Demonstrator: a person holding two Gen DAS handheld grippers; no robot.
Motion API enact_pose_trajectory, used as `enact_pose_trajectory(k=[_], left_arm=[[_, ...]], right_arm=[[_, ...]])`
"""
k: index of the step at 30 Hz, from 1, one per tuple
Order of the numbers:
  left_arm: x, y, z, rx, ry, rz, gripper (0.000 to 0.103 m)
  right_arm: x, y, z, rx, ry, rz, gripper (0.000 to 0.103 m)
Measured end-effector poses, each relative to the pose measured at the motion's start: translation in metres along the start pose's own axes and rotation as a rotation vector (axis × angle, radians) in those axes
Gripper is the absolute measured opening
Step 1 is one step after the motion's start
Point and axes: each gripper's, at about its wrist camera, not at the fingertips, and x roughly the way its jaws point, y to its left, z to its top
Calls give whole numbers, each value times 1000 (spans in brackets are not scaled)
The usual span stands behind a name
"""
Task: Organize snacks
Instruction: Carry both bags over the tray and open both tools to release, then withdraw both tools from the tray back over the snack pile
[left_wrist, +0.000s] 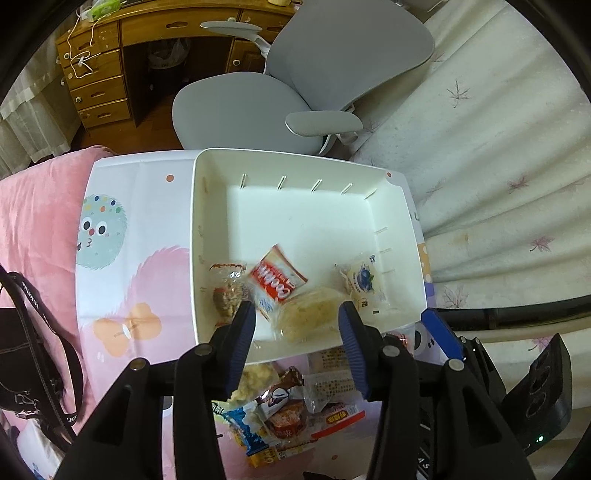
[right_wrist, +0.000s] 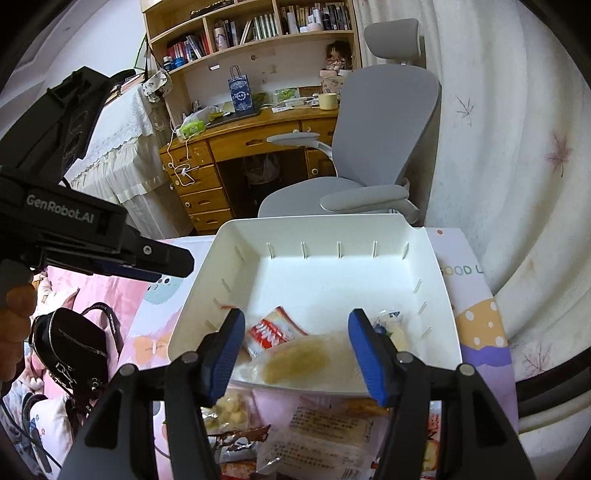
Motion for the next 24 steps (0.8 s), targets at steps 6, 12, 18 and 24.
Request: enact_pose_trajectory(k=[6, 12, 18, 24], left_arm=[[-15, 7, -19, 18, 9, 5, 46], [-32, 13, -55, 50, 16, 1, 46], [-44, 23, -94, 83, 55, -11, 46], [-54, 28, -130, 118, 68, -19, 46]], right_arm=[[-11, 7, -7, 37, 12, -4, 59], [-31, 18, -25, 83, 12, -21, 59], [-53, 33, -57, 128, 18, -38, 59], [-72, 45, -96, 192, 37, -55, 59]])
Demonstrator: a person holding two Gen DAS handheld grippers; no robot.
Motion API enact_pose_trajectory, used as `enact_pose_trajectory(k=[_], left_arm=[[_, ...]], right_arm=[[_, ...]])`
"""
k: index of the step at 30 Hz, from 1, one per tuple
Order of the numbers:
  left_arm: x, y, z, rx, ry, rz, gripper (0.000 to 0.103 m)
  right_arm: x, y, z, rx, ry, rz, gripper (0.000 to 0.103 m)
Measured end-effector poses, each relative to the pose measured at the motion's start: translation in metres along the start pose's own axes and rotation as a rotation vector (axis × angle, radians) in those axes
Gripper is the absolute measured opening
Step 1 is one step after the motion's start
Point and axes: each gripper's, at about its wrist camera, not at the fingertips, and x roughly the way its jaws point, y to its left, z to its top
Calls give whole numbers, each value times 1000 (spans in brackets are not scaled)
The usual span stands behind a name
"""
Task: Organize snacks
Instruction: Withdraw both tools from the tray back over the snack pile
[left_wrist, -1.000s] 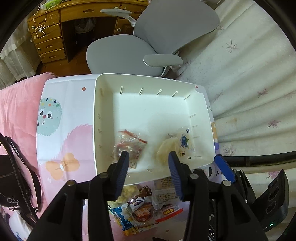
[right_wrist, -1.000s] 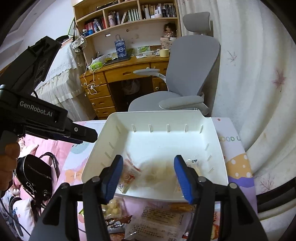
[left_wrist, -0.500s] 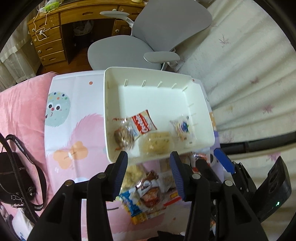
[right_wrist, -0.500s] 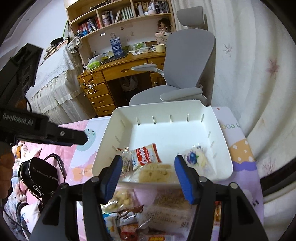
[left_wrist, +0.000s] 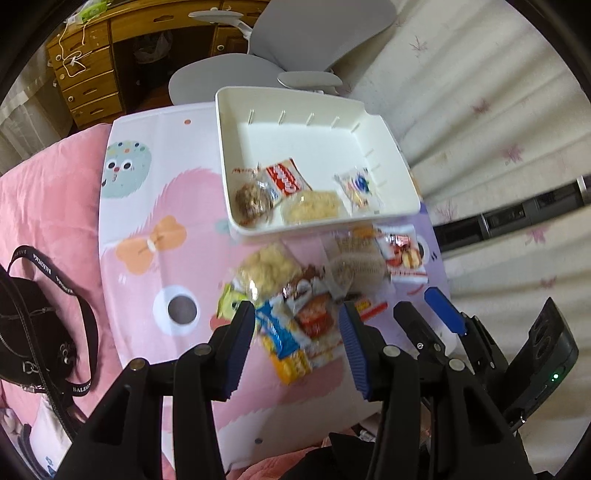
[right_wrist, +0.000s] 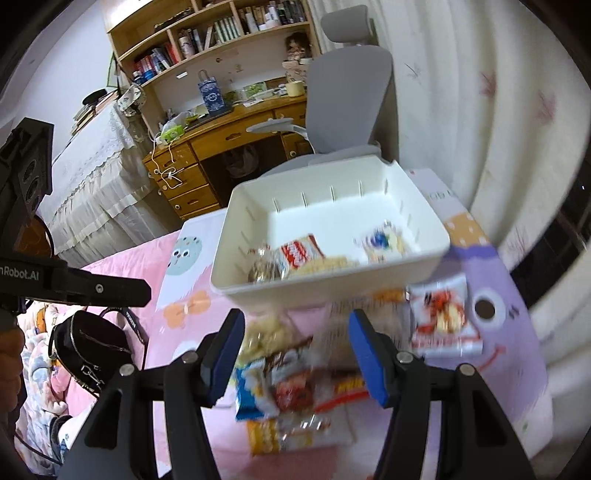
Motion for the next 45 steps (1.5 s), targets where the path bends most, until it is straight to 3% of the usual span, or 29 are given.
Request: enact_pose_trajectory(k=[12, 22, 29, 45], left_arm=[[-2, -12, -59, 87, 9, -7, 47], [11, -23, -84, 134, 4, 23, 69], [29, -33, -87, 86, 19, 82, 78], [68, -86, -53, -69, -27, 203, 80]], right_arm=[[-37, -10, -71, 113, 18, -63, 59], [-55, -38, -96, 189, 28, -105, 59], [-49, -71, -93, 204, 54, -101, 59], [1, -165, -30, 115, 174, 29, 59]])
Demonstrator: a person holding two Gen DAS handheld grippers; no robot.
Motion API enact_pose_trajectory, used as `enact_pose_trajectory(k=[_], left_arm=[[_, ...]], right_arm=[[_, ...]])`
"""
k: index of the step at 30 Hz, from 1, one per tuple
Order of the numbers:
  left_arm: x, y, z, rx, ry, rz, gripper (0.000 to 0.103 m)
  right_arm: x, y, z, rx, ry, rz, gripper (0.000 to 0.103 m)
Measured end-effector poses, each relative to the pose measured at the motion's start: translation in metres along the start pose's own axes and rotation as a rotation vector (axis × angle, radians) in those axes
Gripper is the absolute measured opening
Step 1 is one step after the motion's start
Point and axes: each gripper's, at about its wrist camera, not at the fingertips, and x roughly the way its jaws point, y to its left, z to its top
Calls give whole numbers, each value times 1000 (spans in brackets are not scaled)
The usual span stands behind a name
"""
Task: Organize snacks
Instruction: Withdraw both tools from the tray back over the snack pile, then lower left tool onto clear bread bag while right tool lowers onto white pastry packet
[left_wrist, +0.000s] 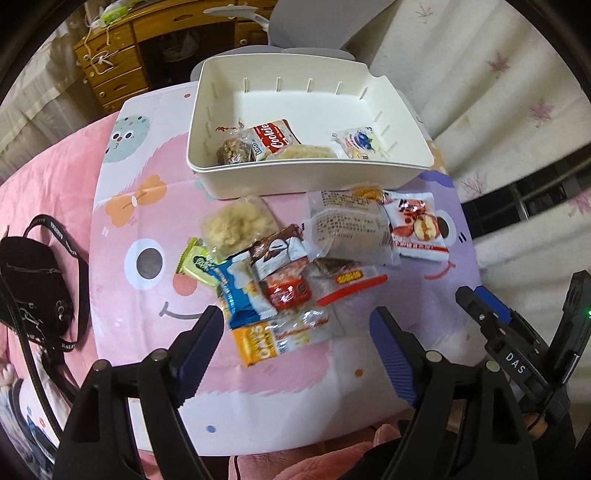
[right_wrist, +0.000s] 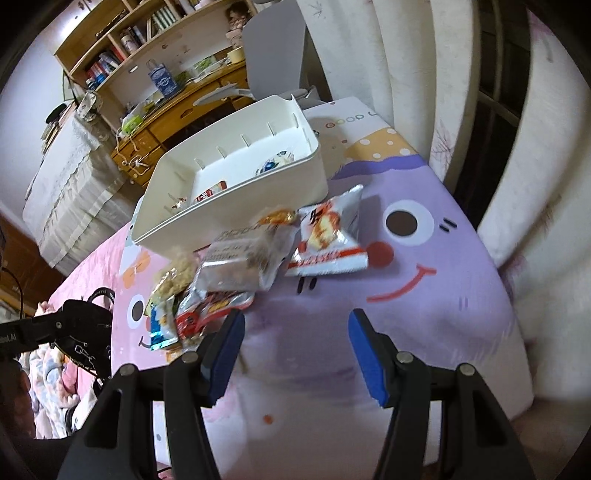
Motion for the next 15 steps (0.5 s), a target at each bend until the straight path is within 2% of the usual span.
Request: enact_pose_trajectory(k=[2, 4, 12, 15], left_arm=[[4, -8, 5, -21, -1, 7, 81], [10, -14, 11, -53, 7, 12, 87], [46, -24, 34, -177, 80, 40, 90], [62, -30, 42, -173, 105, 75, 90]], right_arm=[[7, -10, 12, -19, 16, 16, 59], [13, -18, 21, -32, 27, 27, 59], [45, -45, 42, -54, 105, 110, 59], [58, -51, 48, -55, 133, 150, 59]])
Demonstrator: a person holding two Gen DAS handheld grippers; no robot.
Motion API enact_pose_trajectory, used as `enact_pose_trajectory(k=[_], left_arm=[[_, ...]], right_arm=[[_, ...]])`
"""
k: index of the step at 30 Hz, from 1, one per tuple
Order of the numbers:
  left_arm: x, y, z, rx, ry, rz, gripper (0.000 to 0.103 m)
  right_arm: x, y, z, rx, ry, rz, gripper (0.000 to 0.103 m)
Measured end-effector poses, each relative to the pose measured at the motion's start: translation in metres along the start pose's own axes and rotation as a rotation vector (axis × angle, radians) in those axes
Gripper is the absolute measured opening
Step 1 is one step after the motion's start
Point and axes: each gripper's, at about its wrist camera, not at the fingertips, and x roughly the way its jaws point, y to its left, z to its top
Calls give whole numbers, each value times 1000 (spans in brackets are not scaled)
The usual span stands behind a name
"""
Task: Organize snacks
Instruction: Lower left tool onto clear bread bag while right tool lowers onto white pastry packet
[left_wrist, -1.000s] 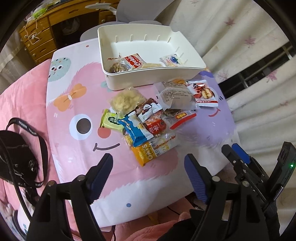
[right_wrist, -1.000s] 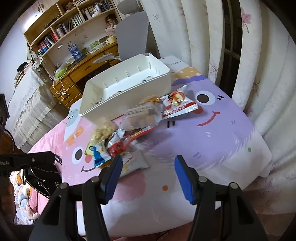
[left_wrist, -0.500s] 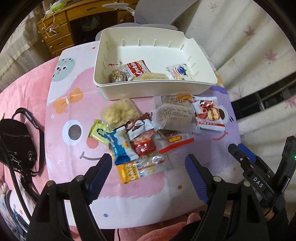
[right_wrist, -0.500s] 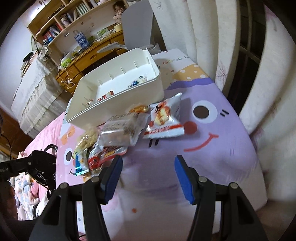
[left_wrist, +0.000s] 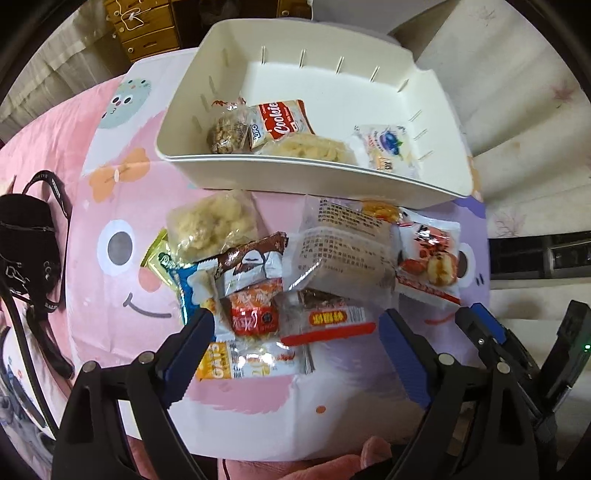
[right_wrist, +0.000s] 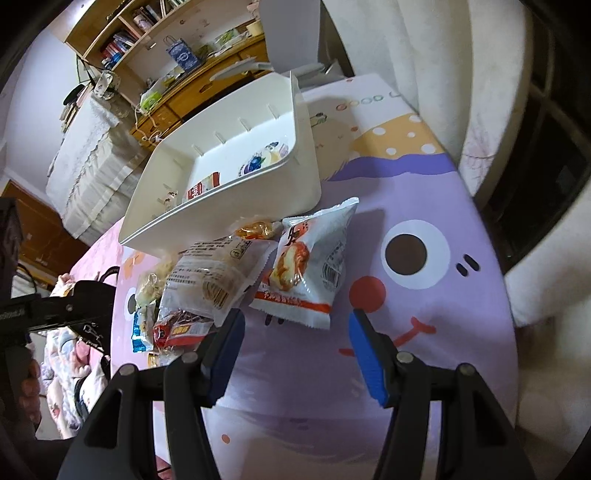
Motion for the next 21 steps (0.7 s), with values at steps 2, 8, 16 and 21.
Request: enact_pose_trajectory(k=[2, 8, 16, 21], left_arm=[[8, -5, 5, 9, 21, 20, 90], [36, -25, 23, 41, 99, 40, 90], [74, -53, 49, 98, 210, 81, 90], [93, -60, 62, 79, 264, 77, 92]], right_arm=[[7, -4, 3, 2, 16, 24, 59], [30, -16, 14, 21, 65, 111, 59], [50, -23, 23, 17, 113, 163, 60], [57, -24, 27, -4, 129, 175, 65]])
